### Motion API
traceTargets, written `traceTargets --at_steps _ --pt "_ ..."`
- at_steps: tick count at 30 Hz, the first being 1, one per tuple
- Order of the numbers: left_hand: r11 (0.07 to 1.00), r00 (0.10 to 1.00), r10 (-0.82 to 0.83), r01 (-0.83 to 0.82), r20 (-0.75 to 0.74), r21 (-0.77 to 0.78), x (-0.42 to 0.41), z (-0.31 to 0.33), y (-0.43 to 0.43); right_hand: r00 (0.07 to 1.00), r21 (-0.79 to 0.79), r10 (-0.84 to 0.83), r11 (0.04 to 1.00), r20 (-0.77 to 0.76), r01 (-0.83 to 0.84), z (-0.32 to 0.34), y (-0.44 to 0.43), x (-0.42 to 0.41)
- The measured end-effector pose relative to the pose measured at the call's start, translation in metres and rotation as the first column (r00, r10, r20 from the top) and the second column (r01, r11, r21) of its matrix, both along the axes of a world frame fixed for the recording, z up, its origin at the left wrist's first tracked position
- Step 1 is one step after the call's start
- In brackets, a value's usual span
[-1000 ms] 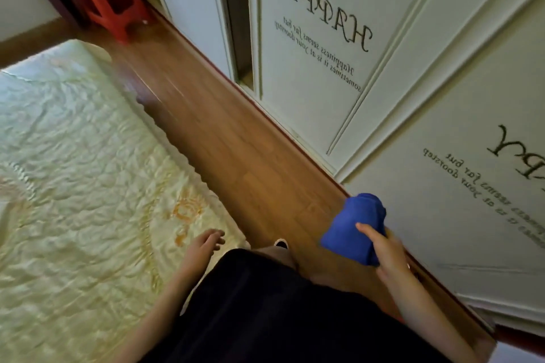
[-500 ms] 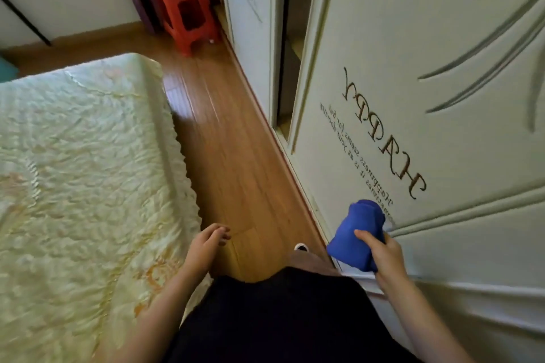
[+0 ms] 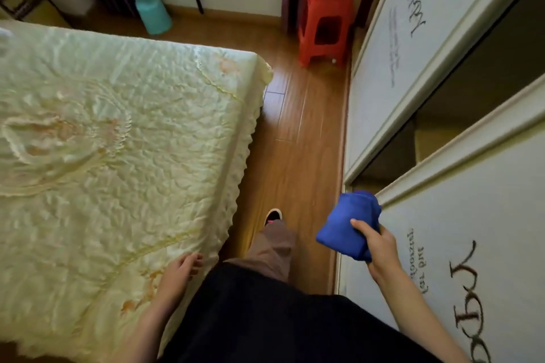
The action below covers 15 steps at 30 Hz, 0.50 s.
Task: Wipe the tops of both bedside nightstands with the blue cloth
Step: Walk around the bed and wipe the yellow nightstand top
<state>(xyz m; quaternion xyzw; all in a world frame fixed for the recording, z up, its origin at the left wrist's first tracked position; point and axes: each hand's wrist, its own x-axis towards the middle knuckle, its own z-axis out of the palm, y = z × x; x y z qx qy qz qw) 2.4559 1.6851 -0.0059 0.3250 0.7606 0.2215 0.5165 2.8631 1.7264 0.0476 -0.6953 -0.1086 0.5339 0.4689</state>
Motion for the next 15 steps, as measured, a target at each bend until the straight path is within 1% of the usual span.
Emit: traceTargets --at_steps 4,6,8,10,15 --pt "1.000 0.999 -0.023 0.023 0.032 0.003 0.022 0.000 0.116 0.995 -0.055 -0.095 0.994 0.025 0.096 -0.011 0.088 0.026" --pt "0.995 0.995 -0.097 0.096 0.034 0.015 0.037 0.009 0.184 0.989 -0.081 -0.134 0.987 0.059 0.139 -0.011 0.127 0.042" --pt "0.984 0.983 -0.173 0.169 0.063 0.058 0.056 0.020 0.254 0.982 -0.102 -0.171 0.979 0.083 0.179 -0.009 0.166 0.060" --pt "0.969 0.970 -0.236 0.230 0.061 0.095 0.077 0.032 0.322 0.974 -0.105 -0.194 0.973 0.114 0.206 -0.004 0.205 0.077" --pt "0.941 0.943 -0.324 0.313 0.073 0.130 0.138 0.042 0.461 0.966 -0.082 -0.217 0.970 0.141 0.230 -0.004 0.318 0.110"
